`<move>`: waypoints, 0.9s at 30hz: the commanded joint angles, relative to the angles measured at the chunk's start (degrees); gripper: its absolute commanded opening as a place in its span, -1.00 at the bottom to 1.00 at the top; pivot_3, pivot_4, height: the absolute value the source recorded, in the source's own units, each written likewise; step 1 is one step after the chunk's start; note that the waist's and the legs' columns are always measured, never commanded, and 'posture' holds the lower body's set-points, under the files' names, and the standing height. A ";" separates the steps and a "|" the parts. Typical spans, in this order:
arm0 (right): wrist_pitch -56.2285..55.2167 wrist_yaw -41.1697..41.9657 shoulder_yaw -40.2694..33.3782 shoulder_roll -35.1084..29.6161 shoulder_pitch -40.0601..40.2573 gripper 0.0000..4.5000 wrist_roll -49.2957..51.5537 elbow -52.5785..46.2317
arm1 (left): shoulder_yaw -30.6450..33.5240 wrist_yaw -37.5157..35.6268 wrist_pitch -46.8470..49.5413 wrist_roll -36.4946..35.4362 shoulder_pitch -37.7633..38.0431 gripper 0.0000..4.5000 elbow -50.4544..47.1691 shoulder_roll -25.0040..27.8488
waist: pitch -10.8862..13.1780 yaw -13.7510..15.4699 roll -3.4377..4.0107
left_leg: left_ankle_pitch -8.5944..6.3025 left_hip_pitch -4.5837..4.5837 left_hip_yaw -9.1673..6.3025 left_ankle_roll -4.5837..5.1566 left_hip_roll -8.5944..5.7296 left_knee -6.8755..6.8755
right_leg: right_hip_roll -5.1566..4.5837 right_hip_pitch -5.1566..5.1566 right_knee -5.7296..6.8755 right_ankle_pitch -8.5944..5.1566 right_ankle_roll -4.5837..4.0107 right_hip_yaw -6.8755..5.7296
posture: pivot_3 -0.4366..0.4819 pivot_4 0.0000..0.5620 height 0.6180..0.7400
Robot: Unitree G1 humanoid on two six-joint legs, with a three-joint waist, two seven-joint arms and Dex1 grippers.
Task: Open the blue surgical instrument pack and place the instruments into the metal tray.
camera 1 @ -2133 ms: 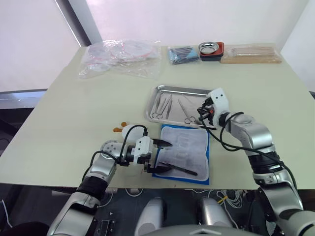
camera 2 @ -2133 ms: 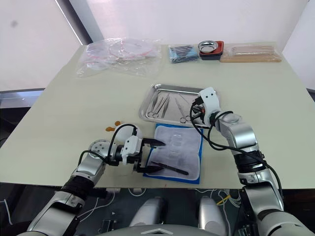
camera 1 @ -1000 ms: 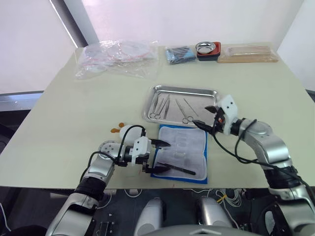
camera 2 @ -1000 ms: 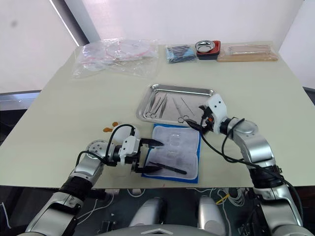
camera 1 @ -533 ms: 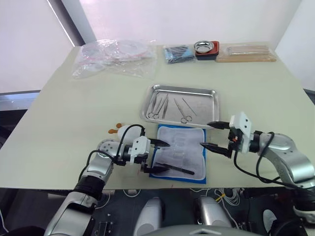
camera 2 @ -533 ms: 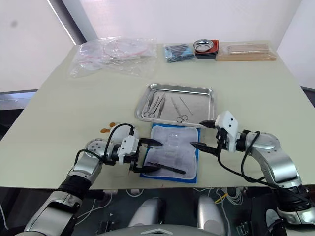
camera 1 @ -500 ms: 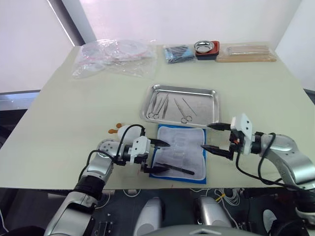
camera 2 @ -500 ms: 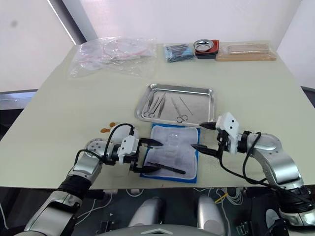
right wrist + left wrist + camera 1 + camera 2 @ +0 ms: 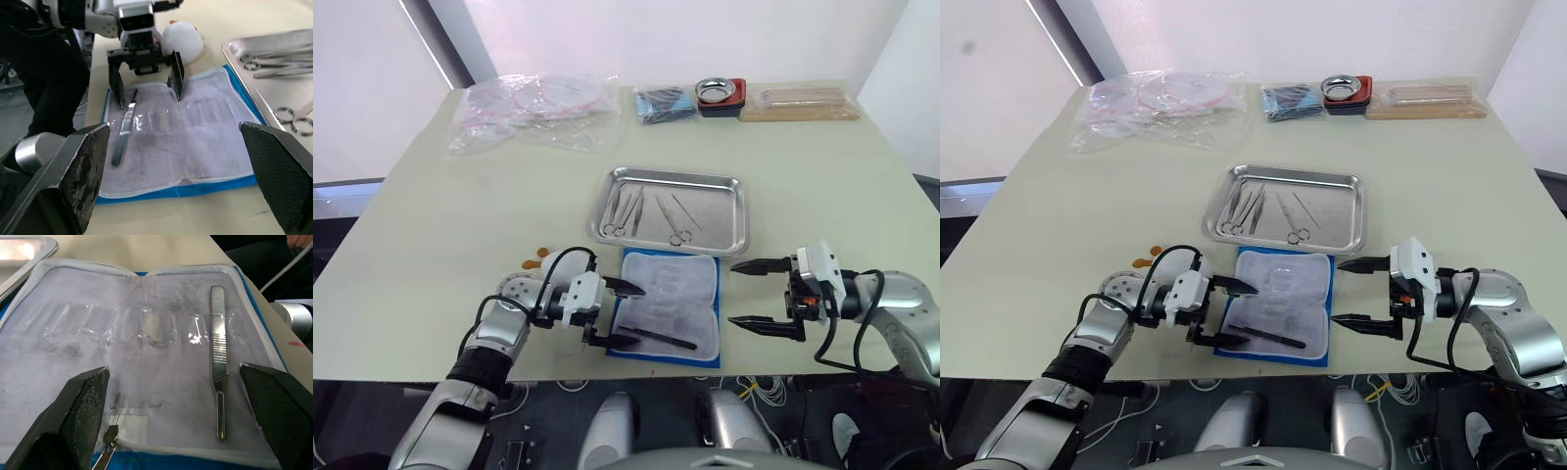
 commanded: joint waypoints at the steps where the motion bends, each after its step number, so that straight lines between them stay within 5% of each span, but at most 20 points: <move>1: -0.86 1.10 -1.63 -0.83 0.08 0.96 1.87 -2.39 | -2.42 -2.02 1.69 3.94 3.68 1.00 2.87 2.58 | 0.02 0.00 -0.03 | 0.00 0.00 0.01 0.00 0.02 -0.01 | 0.02 -0.01 0.00 0.00 0.00 0.01 | -0.05 -0.47 1.00; 27: -7.31 2.40 -2.41 -3.14 2.80 0.96 -0.65 -4.91 | -3.70 -3.70 0.91 4.16 4.78 1.00 0.71 3.22 | 0.23 0.02 -0.28 | -0.02 -0.01 0.34 0.00 0.06 -0.07 | 0.08 -0.08 -0.04 -0.09 -0.16 0.34 | -0.05 -0.47 1.00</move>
